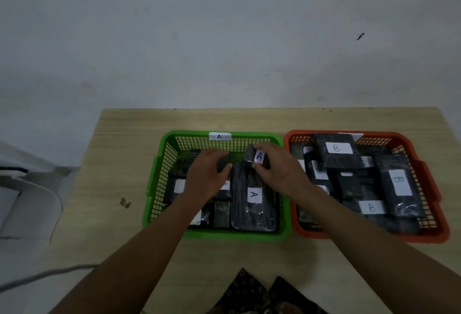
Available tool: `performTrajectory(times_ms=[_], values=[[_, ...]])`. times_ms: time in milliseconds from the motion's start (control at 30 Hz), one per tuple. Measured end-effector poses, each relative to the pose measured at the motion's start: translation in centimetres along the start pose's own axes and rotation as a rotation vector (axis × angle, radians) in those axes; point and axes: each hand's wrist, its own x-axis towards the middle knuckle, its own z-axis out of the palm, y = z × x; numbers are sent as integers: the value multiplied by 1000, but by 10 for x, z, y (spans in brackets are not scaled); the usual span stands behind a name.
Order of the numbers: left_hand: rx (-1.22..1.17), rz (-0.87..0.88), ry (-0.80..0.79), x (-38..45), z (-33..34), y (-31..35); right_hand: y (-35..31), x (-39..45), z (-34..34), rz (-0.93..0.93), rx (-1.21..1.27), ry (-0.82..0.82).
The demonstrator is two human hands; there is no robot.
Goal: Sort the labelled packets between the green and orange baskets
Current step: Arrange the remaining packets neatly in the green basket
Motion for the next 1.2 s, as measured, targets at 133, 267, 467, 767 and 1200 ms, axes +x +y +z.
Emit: performTrajectory(times_ms=[133, 267, 467, 767, 1200], values=[[164, 174, 52, 32, -3, -17, -2, 24, 14, -19, -31, -21], [184, 220, 3, 65, -4, -32, -7, 45, 33, -99, -80, -16], [36, 244, -87, 95, -11, -50, -5, 54, 55, -152, -27, -28], [-83, 192, -97, 99, -6, -61, -9, 38, 60, -39, -188, 82], [71, 188, -18, 95, 7, -55, 0, 65, 45, 416, -186, -237]])
